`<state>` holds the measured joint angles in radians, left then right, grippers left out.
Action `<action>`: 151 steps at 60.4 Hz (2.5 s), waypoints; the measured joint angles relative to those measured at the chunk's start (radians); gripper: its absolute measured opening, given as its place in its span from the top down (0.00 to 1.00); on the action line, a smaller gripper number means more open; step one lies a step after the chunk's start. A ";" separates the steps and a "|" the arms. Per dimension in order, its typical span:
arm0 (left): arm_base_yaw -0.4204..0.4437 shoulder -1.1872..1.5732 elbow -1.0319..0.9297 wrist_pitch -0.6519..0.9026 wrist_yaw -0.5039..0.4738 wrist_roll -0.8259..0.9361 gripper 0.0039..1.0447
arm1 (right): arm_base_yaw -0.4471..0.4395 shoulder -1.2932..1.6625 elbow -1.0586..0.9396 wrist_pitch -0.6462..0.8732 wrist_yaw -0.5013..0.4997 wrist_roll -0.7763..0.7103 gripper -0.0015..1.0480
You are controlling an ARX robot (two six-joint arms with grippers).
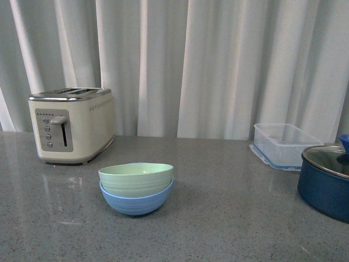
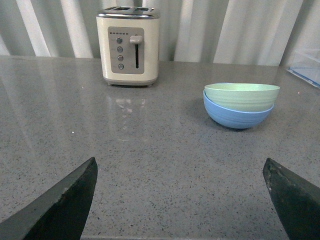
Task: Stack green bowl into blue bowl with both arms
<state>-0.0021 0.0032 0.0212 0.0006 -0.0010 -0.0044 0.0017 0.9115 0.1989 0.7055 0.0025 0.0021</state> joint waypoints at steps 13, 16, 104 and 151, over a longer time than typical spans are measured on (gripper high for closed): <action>0.000 0.000 0.000 0.000 0.000 0.000 0.06 | -0.001 -0.120 -0.077 -0.045 0.000 0.000 0.99; 0.000 0.000 0.000 0.000 0.000 0.000 0.06 | -0.001 -0.149 -0.091 -0.060 0.000 0.000 0.99; 0.000 0.000 0.000 0.000 0.000 0.000 0.06 | -0.001 -0.895 -0.193 -0.699 -0.003 0.000 0.99; 0.000 0.000 0.000 0.000 0.000 0.000 0.06 | -0.001 -0.907 -0.193 -0.704 -0.003 -0.001 0.10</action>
<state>-0.0021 0.0029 0.0212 0.0006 -0.0010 -0.0044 0.0010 0.0044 0.0055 0.0017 -0.0010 0.0013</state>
